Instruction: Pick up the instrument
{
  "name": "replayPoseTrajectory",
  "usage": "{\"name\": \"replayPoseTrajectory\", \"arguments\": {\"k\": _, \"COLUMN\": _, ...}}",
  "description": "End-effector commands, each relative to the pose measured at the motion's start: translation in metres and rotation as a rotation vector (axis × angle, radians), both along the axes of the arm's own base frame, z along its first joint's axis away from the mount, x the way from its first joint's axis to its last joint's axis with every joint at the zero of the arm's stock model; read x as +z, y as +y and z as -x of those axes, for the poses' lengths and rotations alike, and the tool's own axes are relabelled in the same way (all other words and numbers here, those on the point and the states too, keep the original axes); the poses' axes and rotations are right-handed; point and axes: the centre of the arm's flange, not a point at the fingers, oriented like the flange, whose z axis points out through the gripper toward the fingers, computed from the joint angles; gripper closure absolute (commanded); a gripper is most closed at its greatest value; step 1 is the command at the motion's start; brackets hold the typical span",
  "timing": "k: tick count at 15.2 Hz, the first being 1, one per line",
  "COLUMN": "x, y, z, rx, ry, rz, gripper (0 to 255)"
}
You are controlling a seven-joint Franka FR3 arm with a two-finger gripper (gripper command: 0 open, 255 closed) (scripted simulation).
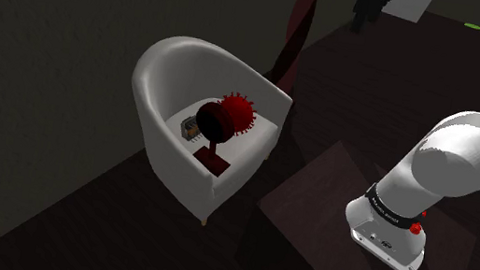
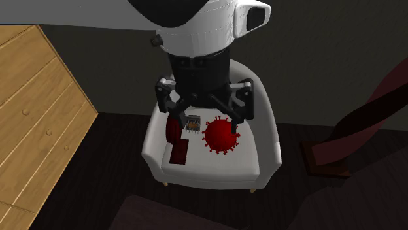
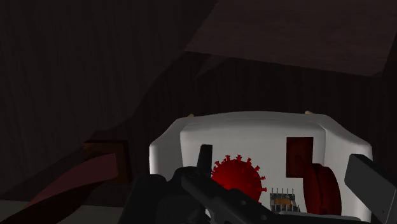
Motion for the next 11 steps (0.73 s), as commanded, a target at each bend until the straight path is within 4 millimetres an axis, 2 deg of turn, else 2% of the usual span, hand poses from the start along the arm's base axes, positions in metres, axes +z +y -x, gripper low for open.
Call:
{"name": "replayPoseTrajectory", "arguments": {"k": 1, "x": 0.000, "y": 0.000, "z": 0.000, "rx": 0.000, "ry": 0.000, "rz": 0.000, "gripper": 0}}
{"name": "replayPoseTrajectory", "arguments": {"k": 11, "x": -0.094, "y": 0.053, "z": -0.068, "rx": 0.008, "ry": -0.022, "rz": -0.030, "gripper": 0}}
